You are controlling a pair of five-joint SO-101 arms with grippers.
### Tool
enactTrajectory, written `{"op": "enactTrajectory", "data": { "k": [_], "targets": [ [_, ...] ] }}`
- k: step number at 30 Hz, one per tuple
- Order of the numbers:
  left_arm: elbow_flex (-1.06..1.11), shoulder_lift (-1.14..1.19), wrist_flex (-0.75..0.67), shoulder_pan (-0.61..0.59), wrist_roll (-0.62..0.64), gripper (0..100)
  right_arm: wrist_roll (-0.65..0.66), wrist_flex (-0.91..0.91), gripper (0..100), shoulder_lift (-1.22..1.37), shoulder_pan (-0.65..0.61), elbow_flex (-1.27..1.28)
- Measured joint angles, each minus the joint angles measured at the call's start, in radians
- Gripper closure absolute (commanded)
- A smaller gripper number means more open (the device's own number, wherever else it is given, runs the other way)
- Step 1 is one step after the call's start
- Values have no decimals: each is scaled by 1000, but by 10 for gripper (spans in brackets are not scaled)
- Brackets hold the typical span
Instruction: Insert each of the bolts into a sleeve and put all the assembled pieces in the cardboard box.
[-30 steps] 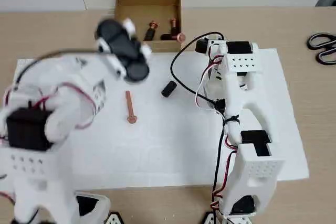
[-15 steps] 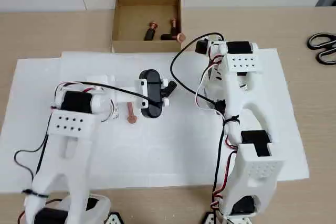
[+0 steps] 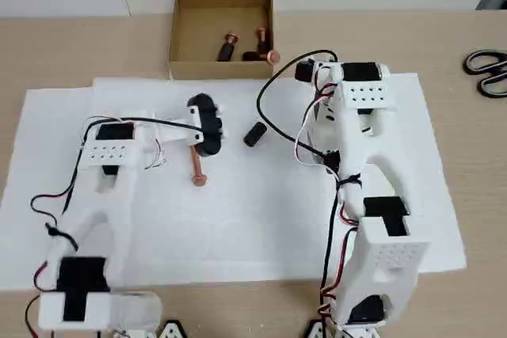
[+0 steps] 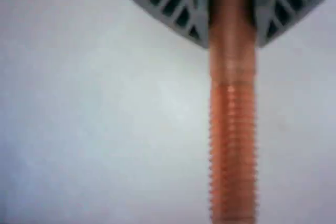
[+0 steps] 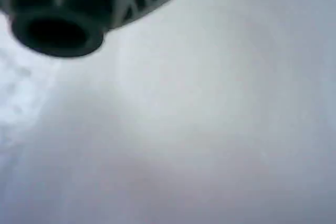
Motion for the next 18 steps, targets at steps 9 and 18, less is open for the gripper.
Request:
{"op": "enactTrajectory", "data": {
  "k": [9,18],
  "targets": [
    [0,49,-6,-3,0,991,0,0,992,0,0,0],
    [0,55,-12,-5,0,911,0,0,992,0,0,0]
  ]
}}
